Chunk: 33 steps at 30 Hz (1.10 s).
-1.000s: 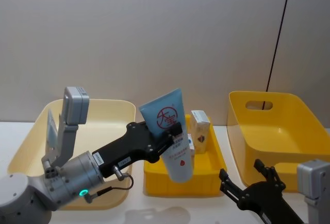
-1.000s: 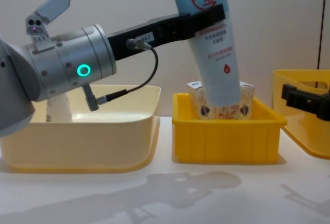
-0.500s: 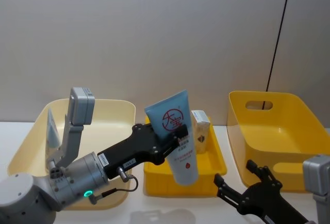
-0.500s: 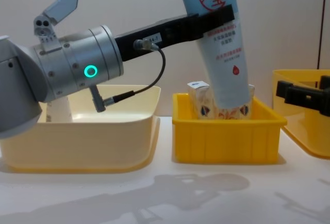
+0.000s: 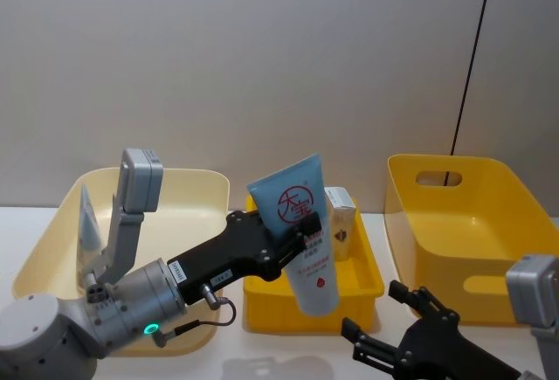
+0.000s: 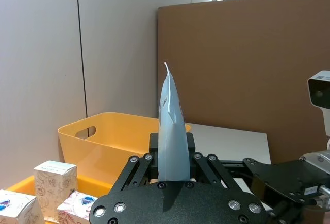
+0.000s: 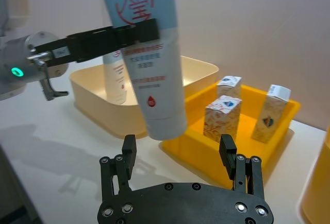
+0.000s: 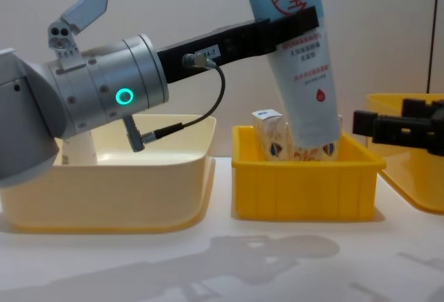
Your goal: Bimanual collaborative sorting of washing and personal care products
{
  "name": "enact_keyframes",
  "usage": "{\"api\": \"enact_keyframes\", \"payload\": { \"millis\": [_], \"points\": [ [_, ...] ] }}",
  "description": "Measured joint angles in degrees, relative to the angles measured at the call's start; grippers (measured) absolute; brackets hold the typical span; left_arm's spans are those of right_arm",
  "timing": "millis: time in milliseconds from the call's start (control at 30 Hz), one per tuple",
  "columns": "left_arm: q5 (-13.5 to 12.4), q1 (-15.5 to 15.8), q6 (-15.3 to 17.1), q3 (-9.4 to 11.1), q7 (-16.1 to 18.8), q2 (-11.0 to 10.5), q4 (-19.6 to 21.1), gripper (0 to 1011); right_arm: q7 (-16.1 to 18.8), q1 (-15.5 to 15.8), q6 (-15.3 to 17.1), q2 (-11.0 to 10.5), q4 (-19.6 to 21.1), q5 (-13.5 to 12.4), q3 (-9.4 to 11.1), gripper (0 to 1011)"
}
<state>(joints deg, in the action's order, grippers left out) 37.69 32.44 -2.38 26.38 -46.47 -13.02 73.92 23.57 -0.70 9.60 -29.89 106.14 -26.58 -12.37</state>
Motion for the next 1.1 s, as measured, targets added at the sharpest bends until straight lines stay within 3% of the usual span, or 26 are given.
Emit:
{"api": "enact_keyframes", "payload": {
  "millis": [333,667,1100],
  "points": [
    [0.1,0.0,0.0,0.1,-0.1,0.1,0.0,258,0.7,-2.0,1.1,-0.9,1.0,1.3,-2.4,1001],
    [0.1,0.1,0.1,0.1,-0.1,0.1,0.0,257,-3.8,-4.5,0.5,2.0,0.7,6.6,-6.0,1001],
    [0.1,0.1,0.0,0.1,-0.1,0.1,0.0,258,-8.4,-7.1,0.1,6.0,-1.2,11.7,-8.7,1001]
  ]
}}
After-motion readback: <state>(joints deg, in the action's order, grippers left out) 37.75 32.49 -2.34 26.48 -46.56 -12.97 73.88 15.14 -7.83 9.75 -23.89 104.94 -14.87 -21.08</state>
